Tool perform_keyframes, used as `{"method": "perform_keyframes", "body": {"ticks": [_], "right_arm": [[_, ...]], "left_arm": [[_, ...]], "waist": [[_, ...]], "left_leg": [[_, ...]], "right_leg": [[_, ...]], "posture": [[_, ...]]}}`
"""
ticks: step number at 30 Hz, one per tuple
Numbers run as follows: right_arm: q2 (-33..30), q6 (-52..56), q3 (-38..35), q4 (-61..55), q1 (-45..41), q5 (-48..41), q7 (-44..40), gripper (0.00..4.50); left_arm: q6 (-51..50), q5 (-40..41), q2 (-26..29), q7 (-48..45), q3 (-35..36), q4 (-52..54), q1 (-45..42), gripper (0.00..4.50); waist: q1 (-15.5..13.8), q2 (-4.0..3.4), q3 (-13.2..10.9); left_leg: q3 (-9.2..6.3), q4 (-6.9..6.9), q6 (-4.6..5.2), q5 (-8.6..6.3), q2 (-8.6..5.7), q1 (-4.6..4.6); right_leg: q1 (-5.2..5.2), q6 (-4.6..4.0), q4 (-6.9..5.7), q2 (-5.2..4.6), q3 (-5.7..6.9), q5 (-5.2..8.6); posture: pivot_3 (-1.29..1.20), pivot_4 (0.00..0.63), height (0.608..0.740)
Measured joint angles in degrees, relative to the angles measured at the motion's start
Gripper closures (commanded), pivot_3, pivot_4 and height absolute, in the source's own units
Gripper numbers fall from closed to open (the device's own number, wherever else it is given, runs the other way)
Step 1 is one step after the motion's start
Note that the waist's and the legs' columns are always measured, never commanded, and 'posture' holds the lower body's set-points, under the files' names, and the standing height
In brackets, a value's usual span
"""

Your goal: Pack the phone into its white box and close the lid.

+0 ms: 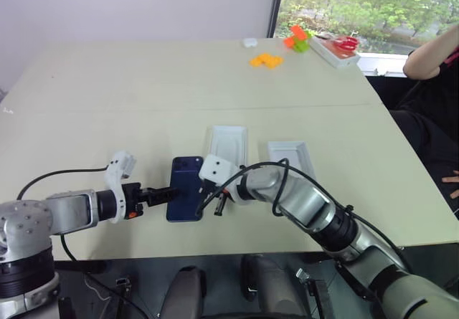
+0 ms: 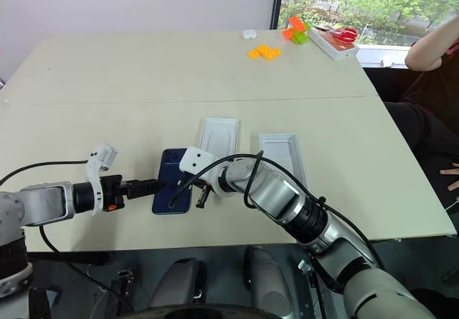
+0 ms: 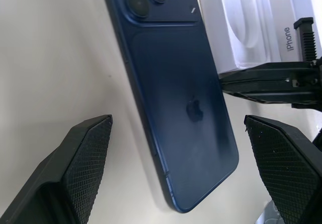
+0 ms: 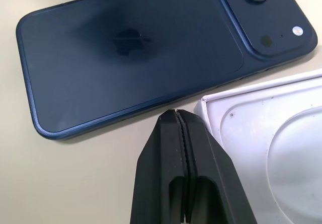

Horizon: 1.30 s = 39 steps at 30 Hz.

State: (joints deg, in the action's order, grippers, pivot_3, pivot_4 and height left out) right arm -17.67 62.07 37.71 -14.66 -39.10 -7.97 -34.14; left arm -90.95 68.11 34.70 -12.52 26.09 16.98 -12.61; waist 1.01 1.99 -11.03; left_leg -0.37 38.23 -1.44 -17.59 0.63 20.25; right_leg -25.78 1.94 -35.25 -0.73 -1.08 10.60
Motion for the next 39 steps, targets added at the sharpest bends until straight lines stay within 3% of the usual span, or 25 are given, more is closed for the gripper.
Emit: {"method": "perform_keyframes", "body": {"ticks": [24,32,39], "right_arm": [[3.1,-3.6,-1.7,6.7,-0.1,2.2,-0.7,4.50],[3.5,-3.6,-2.2,7.2,-0.3,2.7,-0.9,4.50],[5.6,-4.6,-1.9,7.7,-0.4,2.7,-1.5,4.50]], "left_arm": [[0.4,7.6,-10.1,14.4,3.4,-1.5,-0.2,0.05],[4.5,16.2,-8.7,19.1,2.9,-5.3,0.7,0.05],[11.6,27.9,-5.6,22.7,-5.5,-5.4,2.7,0.05]], "waist": [[-0.1,-0.13,0.7],[0.0,-0.11,0.7],[1.4,-0.06,0.6]], "left_leg": [[-0.19,-0.15,0.00,-0.02,-0.01,-0.77],[-0.27,-0.18,0.00,-0.02,0.00,-0.68],[-0.32,-0.20,0.00,-0.02,0.08,-0.12]], "right_leg": [[0.78,0.27,0.22,-0.02,0.03,0.25],[0.69,0.27,0.25,-0.02,0.05,0.26],[0.13,0.28,0.20,0.03,0.01,0.20]], "posture": [[0.00,0.150,0.739],[0.00,0.150,0.739],[0.00,0.150,0.739]]}}
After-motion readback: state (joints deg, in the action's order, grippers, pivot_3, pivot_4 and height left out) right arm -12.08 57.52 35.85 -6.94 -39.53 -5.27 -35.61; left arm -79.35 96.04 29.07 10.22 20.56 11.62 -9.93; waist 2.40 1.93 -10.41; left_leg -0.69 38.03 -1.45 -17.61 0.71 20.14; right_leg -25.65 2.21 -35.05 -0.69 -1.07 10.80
